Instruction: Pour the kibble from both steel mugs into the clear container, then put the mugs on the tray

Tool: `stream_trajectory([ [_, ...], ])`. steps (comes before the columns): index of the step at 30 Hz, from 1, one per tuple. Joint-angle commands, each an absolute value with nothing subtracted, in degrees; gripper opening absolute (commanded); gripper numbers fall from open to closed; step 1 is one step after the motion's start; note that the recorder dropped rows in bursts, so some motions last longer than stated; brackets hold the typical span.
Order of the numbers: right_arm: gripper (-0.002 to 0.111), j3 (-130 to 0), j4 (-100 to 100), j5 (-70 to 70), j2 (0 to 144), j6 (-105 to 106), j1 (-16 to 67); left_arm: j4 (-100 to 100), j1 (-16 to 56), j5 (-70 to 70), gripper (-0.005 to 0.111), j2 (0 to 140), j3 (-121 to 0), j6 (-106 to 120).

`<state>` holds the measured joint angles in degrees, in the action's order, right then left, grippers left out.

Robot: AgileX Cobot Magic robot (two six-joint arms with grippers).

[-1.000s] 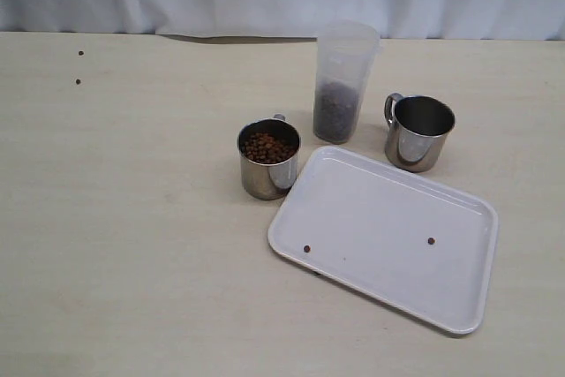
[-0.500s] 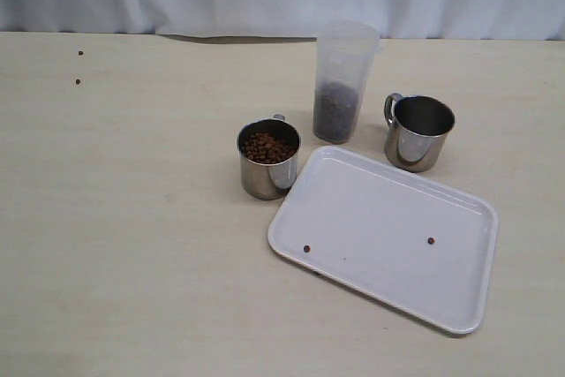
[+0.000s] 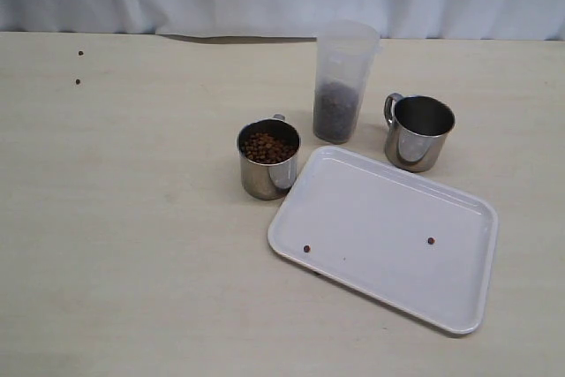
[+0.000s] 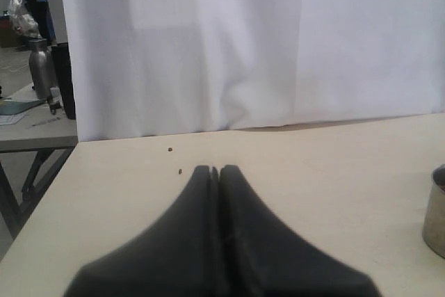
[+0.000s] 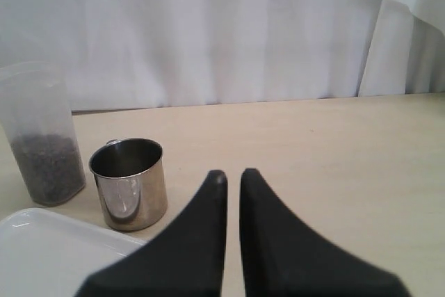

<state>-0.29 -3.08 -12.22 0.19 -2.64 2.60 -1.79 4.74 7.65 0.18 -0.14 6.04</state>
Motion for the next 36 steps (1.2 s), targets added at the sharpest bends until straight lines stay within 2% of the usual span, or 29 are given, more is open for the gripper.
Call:
stream_trajectory([
  [1,0.005,0.00,-3.83,-12.27,0.00,-2.08,2.80,-2.21,4.67,7.38,0.000,0.00,0.00,5.71],
  [22,0.005,0.00,-3.83,-12.27,0.00,-2.08,2.80,-2.88,4.67,6.74,0.000,0.00,0.00,5.55],
  [28,0.005,0.00,-3.83,-12.27,0.00,-2.08,2.80,-5.71,4.67,-14.84,0.000,0.00,0.00,4.38],
  [36,0.005,0.00,-3.83,-12.27,0.00,-2.08,2.80,-5.02,4.67,-35.31,0.000,0.00,0.00,4.12],
])
